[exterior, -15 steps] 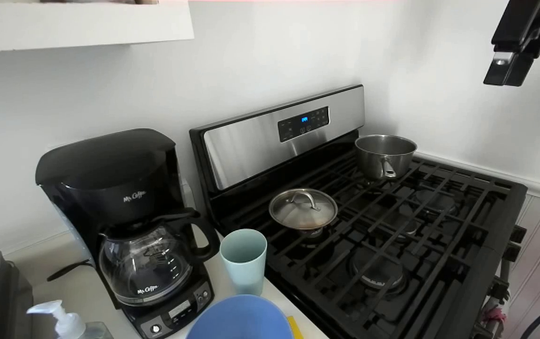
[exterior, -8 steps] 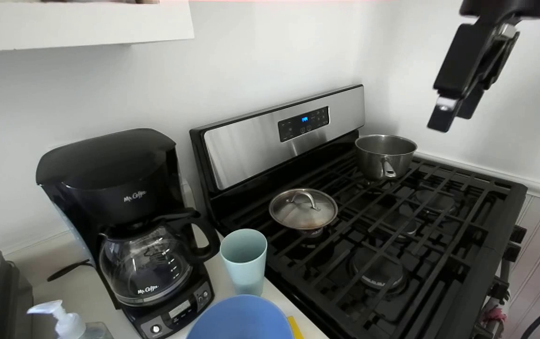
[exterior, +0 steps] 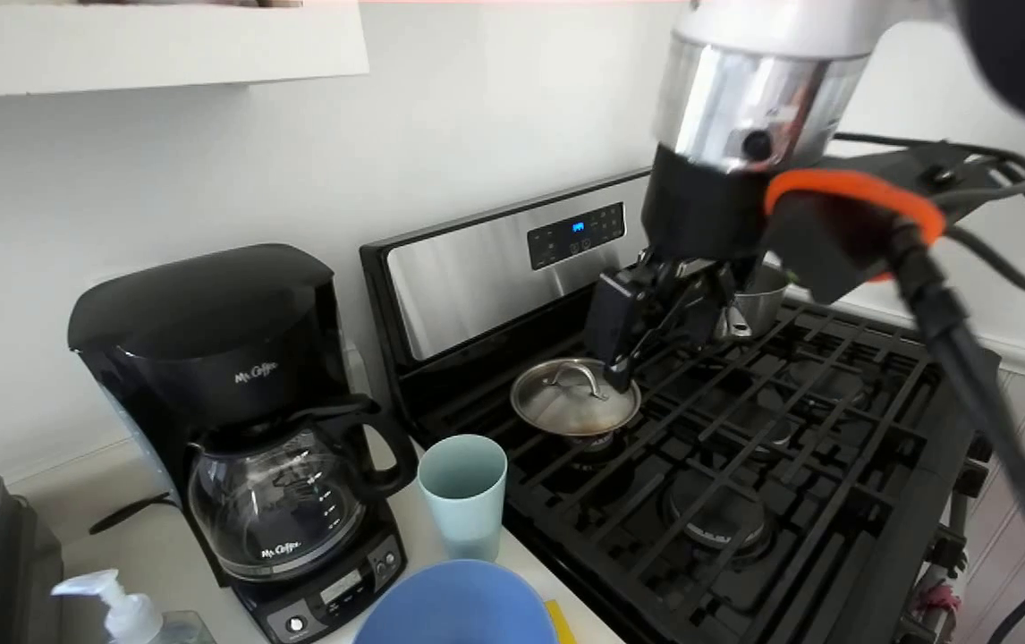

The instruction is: Put the blue cup into the pot

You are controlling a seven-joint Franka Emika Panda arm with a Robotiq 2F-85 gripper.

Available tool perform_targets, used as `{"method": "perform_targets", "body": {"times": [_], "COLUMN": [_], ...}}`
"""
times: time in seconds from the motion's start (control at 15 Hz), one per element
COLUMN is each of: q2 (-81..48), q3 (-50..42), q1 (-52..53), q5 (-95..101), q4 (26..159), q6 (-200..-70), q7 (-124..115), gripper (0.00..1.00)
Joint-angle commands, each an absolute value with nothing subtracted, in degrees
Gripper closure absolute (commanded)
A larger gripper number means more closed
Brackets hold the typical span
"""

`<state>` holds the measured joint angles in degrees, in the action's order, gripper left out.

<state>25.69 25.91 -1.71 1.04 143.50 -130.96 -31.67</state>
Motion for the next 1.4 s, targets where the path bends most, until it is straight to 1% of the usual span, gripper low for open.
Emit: {"method": "perform_targets", "body": {"times": [0.0, 0.13, 0.33, 0.47, 0.6, 0.73, 1.0, 1.33], "q2": [21.87, 18.47, 19.58, 14.75, 8.67, 1.05, -10.43, -16.54], "q3": [23.98, 22.65, 22.13, 20.56, 19.66, 18.95, 15.85, 12.73], "q1": [-0.41, -0.02, 1.11, 4.12, 5.37, 5.82, 7.59, 10.28], "q5": [3.83, 4.31, 4.14, 0.51, 0.90, 2.78, 2.03, 0.54], "q4": [141.94, 140.68, 140.82, 140.42, 138.48, 135.08, 127.10, 118.75], "q6": [-130.31, -130.46, -130.36, -137.04, -143.46, -146.89, -146.81, -145.20], "q7": [-33.88, -33.90, -33.76, -27.96, -24.02, -21.72, -18.40, -18.62], "gripper": [0.00, 0.00, 0.00, 0.00, 0.00, 0.00, 0.00, 0.00]}}
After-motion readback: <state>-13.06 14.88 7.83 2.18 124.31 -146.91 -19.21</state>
